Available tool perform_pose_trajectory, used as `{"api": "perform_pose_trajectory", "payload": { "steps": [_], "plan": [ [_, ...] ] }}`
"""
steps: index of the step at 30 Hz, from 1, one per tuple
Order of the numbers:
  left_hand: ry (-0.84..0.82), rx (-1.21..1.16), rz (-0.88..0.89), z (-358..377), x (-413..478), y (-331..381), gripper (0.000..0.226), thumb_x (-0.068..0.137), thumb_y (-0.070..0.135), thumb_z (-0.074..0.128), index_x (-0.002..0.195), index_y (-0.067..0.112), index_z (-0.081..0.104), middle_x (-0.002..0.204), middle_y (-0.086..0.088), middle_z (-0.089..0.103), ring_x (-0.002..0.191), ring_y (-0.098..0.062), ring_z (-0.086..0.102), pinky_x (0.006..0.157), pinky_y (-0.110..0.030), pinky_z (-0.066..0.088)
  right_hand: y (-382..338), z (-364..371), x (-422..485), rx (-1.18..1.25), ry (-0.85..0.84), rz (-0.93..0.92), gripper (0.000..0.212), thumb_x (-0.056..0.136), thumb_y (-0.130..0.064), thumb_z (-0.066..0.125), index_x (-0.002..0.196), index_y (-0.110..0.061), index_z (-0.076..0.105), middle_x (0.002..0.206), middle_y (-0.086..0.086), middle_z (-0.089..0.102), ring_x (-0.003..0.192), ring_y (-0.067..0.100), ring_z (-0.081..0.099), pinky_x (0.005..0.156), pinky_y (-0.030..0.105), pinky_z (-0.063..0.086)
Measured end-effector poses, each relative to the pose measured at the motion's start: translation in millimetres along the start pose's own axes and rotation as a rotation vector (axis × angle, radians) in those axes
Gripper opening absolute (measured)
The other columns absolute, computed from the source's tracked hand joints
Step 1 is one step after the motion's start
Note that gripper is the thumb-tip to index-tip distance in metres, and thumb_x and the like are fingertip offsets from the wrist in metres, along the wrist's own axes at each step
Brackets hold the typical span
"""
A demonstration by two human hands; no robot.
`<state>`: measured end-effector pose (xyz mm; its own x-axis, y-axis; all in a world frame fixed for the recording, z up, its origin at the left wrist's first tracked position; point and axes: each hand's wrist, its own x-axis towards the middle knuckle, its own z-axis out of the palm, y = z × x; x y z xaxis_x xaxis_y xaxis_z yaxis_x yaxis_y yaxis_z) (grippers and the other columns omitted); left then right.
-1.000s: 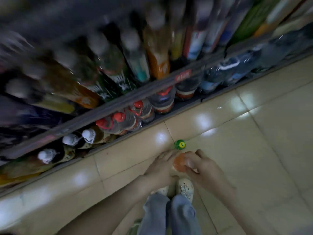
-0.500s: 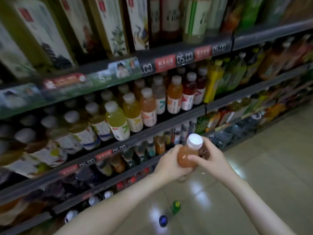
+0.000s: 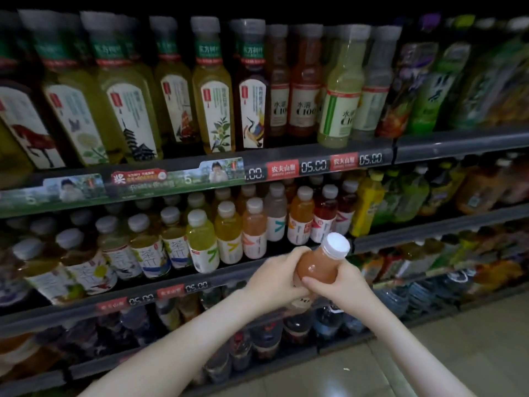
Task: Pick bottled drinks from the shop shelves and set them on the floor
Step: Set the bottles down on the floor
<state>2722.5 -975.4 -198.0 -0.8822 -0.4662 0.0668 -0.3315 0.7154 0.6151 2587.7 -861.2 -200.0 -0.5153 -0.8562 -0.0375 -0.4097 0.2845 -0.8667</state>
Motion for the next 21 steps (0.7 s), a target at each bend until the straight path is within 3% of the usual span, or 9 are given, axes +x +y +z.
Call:
{"api": "perform_pose_trajectory", "payload": {
  "steps": [4, 9, 14, 18, 21],
  "plan": [
    [0.096, 0.275, -0.040, 1, 30, -19, 0.073, 0.088, 0.049, 0.060, 0.148, 0.025, 0.027, 0.147, 0.000, 0.043, 0.132, -0.019, 0.041, 0.102, -0.033, 0.038, 15, -29, 29, 0.039, 0.045, -0.005, 0.040, 0.073, -0.033, 0.082, 0.102, -0.032, 0.055, 0.095, -0.018, 0.064, 0.086, -0.006, 0.061, 0.064, 0.009, 0.045],
    [0.312, 0.691, -0.164, 1, 66, -38, 0.056, 0.095, 0.030, 0.046, 0.146, 0.014, 0.030, 0.147, -0.010, 0.034, 0.135, -0.028, 0.032, 0.112, -0.040, 0.022, 35, -57, 59, 0.102, 0.065, -0.008, 0.047, 0.074, -0.029, 0.083, 0.114, -0.023, 0.057, 0.106, -0.005, 0.067, 0.097, 0.011, 0.063, 0.084, 0.031, 0.053],
    [0.377, 0.821, -0.337, -2, 106, -35, 0.078, 0.088, 0.023, 0.054, 0.152, 0.019, 0.010, 0.153, -0.014, 0.023, 0.143, -0.032, 0.018, 0.114, -0.058, -0.001, 46, -67, 81, 0.131, 0.033, -0.061, 0.042, 0.074, -0.026, 0.083, 0.108, -0.024, 0.059, 0.102, -0.010, 0.068, 0.097, 0.006, 0.063, 0.075, 0.019, 0.050],
    [0.413, 0.802, -0.364, -10, 136, -33, 0.078, 0.088, 0.017, 0.051, 0.153, 0.019, 0.007, 0.154, -0.014, 0.022, 0.144, -0.032, 0.014, 0.111, -0.060, -0.011, 53, -66, 92, 0.111, 0.022, -0.098, 0.035, 0.073, -0.026, 0.083, 0.093, -0.034, 0.055, 0.094, -0.019, 0.064, 0.091, -0.003, 0.060, 0.066, 0.011, 0.046],
    [0.337, 0.680, -0.446, -22, 152, -26, 0.070, 0.090, 0.016, 0.050, 0.152, 0.019, 0.017, 0.156, -0.008, 0.023, 0.143, -0.029, 0.020, 0.115, -0.055, 0.002, 58, -64, 98, 0.098, 0.019, -0.126, 0.034, 0.073, -0.027, 0.083, 0.092, -0.034, 0.055, 0.093, -0.019, 0.065, 0.090, -0.003, 0.060, 0.067, 0.012, 0.047]
  ]
}}
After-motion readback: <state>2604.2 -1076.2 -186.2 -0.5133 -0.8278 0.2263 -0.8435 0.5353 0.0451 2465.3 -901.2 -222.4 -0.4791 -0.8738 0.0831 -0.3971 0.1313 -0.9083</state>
